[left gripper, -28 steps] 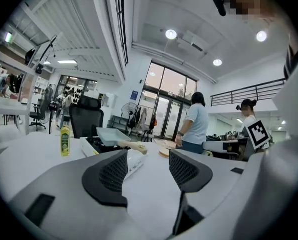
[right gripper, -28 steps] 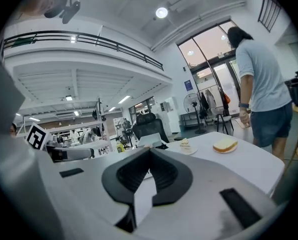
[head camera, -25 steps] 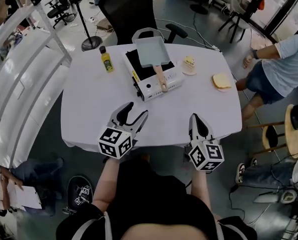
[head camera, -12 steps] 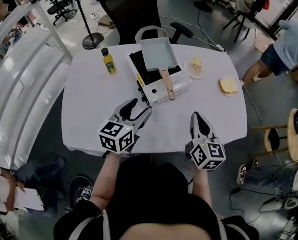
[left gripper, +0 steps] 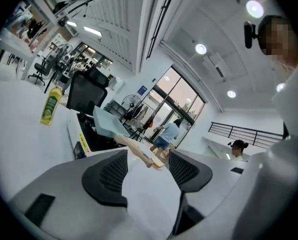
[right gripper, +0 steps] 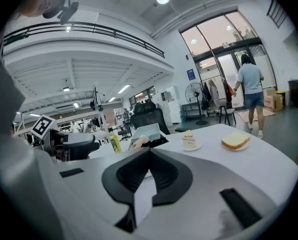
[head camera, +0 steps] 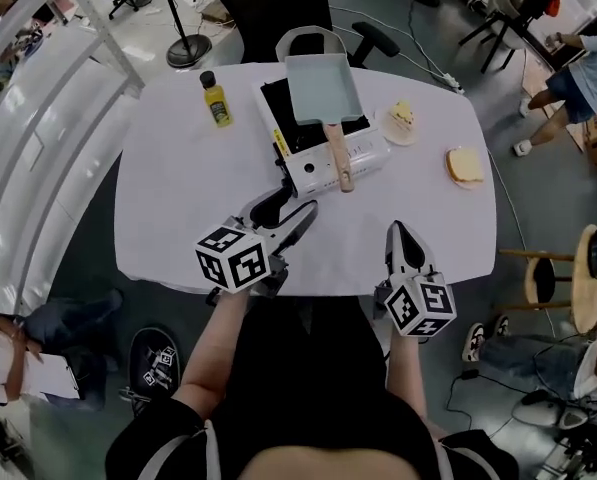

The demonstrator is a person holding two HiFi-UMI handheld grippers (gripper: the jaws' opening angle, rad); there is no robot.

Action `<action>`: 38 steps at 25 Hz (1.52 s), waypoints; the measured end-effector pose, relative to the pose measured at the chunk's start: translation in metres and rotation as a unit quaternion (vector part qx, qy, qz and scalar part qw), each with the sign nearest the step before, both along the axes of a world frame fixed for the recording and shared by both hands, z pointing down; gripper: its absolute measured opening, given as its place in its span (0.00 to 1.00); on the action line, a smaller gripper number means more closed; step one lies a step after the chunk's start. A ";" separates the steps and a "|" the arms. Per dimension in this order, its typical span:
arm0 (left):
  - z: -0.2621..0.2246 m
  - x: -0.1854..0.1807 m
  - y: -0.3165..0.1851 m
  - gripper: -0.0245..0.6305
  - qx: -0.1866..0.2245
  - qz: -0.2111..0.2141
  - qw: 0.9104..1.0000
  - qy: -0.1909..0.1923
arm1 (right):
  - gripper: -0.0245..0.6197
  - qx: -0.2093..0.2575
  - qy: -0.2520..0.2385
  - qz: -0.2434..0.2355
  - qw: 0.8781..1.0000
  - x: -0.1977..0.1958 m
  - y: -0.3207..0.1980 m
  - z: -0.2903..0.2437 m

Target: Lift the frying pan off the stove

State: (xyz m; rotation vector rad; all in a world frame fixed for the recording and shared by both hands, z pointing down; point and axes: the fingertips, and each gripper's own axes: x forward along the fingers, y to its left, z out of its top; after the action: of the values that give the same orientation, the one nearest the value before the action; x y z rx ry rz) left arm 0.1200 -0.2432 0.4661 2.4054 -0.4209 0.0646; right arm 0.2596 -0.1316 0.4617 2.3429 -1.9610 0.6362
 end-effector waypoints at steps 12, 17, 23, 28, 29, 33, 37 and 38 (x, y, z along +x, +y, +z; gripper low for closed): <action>0.051 0.077 -0.062 0.44 -0.167 -0.037 0.985 0.027 | 0.04 -0.016 -0.019 -0.084 0.996 0.061 -0.068 0.016; 0.057 0.110 -0.073 0.50 -0.248 -0.008 0.965 0.082 | 0.04 -0.024 -0.036 -0.121 0.992 0.075 -0.093 0.030; 0.074 0.133 -0.089 0.50 -0.293 0.024 0.952 0.084 | 0.04 -0.035 -0.050 -0.174 0.983 0.076 -0.120 0.049; 0.081 0.149 -0.091 0.50 -0.287 0.063 0.954 0.063 | 0.04 -0.041 -0.060 -0.205 0.976 0.076 -0.133 0.061; 0.080 0.152 -0.090 0.50 -0.288 0.071 0.953 0.064 | 0.04 -0.043 -0.064 -0.210 0.975 0.076 -0.134 0.064; 0.078 0.161 -0.091 0.50 -0.284 0.078 0.953 0.068 | 0.04 -0.048 -0.074 -0.221 0.971 0.080 -0.138 0.074; 0.073 0.167 -0.095 0.50 -0.271 0.078 0.956 0.083 | 0.04 -0.051 -0.081 -0.219 0.971 0.085 -0.139 0.080; 0.073 0.167 -0.095 0.50 -0.266 0.079 0.958 0.078 | 0.04 -0.051 -0.082 -0.219 0.971 0.085 -0.138 0.081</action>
State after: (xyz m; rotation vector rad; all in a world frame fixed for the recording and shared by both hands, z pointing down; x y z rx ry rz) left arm 0.2870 -0.3387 0.5391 1.8895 -0.1131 0.0496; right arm 0.3442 -0.2700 0.5424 1.7579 -2.3404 0.8863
